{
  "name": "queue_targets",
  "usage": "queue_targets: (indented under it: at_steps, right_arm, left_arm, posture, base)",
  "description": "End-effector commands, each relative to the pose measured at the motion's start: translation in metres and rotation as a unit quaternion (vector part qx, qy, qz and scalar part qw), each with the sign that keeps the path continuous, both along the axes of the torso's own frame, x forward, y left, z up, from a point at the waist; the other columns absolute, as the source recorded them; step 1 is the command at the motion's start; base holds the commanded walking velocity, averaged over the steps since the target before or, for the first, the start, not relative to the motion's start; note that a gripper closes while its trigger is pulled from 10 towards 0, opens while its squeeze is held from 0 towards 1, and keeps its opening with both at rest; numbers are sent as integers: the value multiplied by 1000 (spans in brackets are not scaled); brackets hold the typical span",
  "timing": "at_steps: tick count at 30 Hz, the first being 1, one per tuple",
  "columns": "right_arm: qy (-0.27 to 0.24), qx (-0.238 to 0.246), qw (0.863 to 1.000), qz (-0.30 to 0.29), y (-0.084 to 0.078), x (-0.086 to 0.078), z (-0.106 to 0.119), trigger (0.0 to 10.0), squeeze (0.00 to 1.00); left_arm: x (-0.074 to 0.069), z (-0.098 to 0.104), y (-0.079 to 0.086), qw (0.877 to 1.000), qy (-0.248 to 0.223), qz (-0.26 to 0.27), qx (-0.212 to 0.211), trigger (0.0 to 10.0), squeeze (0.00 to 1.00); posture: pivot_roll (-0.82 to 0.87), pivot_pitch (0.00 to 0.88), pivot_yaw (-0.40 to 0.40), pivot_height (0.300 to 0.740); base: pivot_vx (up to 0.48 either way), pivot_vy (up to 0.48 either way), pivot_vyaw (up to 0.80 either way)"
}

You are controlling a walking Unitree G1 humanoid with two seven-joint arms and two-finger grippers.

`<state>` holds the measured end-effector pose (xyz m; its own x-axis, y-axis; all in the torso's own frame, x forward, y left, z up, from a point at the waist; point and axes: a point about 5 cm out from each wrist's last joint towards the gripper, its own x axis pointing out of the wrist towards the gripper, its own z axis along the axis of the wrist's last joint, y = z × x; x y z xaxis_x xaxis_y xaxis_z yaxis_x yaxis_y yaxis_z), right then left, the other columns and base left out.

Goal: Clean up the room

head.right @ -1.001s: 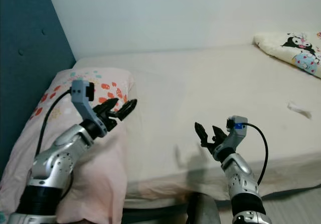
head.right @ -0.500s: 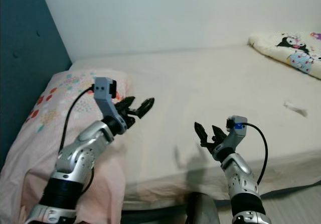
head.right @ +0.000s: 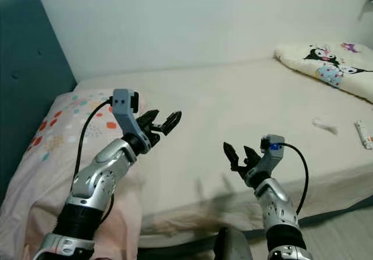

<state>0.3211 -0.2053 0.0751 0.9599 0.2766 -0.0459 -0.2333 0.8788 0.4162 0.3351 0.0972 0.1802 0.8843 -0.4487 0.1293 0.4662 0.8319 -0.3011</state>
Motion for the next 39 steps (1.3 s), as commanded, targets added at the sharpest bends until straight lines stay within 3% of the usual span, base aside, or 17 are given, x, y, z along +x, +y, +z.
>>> queue_targets:
  at_steps: [1,7,12,15,17,33,39]
  right_arm:
    - [-4,-2,1000,11,5,2,2,10000,0]
    - [-5,-1,1000,17,8,3,3,10000,0]
    - [-8,0,1000,23,11,5,4,10000,0]
    - [-8,0,1000,25,12,5,4,10000,0]
    - [-9,0,1000,26,12,5,4,10000,0]
    - [-13,3,1000,22,10,5,6,10000,0]
    - [-11,4,1000,23,10,4,4,10000,0]
  left_arm:
    - [2,-5,5,1000,8,22,4,10000,0]
    - [4,-12,6,999,35,26,12,10000,0]
    - [5,-10,6,999,18,24,18,10000,0]
    - [5,-4,10,999,-3,37,-6,10000,0]
    - [6,-5,10,999,-2,38,19,10000,0]
    - [4,-8,2,998,-21,33,42,10000,0]
    - [0,-24,4,998,-4,29,52,10000,0]
  posture:
    - [-49,0,-42,591]
    - [-46,0,-45,611]
    - [-44,0,-44,631]
    - [-44,0,-43,641]
    - [-42,0,-43,656]
    - [-49,0,-42,716]
    - [-49,0,-42,736]
  base:
    - [0,0,0]
    - [-240,0,0]
    - [-480,0,0]
    - [0,0,0]
    - [0,0,0]
    - [0,0,0]
    - [0,0,0]
